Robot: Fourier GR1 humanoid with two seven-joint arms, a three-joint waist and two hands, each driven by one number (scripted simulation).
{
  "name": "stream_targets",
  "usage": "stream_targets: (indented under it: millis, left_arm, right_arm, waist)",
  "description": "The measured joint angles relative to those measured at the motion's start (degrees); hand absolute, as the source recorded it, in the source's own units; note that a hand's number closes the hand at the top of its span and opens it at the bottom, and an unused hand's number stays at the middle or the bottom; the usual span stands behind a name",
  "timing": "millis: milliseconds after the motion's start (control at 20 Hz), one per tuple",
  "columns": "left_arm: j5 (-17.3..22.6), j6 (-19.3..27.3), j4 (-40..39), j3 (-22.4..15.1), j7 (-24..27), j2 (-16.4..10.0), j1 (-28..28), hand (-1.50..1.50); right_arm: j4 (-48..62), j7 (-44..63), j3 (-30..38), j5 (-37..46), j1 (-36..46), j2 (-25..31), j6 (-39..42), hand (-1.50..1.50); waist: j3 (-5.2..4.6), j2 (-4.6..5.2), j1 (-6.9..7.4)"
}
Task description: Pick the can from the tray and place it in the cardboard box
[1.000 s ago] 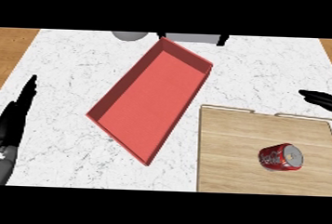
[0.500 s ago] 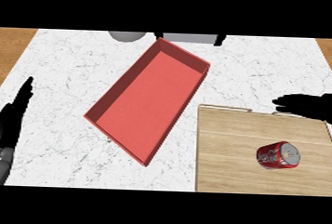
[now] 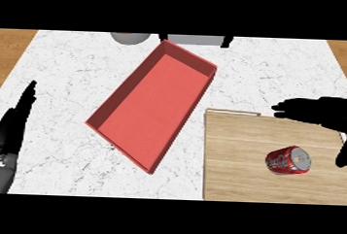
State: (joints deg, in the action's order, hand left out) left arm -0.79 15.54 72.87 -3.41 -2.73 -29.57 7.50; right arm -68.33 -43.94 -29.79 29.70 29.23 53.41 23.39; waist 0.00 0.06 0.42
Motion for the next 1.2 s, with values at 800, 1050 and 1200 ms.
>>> stream_targets:
  millis: [800,1050,1200]
  left_arm:
    - [-2.75,-1.62,0.62,3.03,0.64,1.8,-1.77,0.0]
    - [-3.2,-2.45,1.87,3.85,-0.76,1.91,-1.69,0.0]
    - [-3.77,-2.88,2.8,4.21,-1.34,2.16,-2.01,0.0]
  right_arm:
    - [-7.08,0.52,1.07,-0.03,-4.42,-2.35,1.67,-1.5]
    - [-12.62,1.31,1.69,-0.61,-7.88,0.78,1.9,-1.5]
    - [-14.41,3.43,1.11,1.6,-9.03,0.49,2.19,-1.5]
  waist:
    - [-0.01,-0.13,-0.42]
    - [-0.02,-0.18,-0.57]
    - [-0.02,-0.16,-0.45]
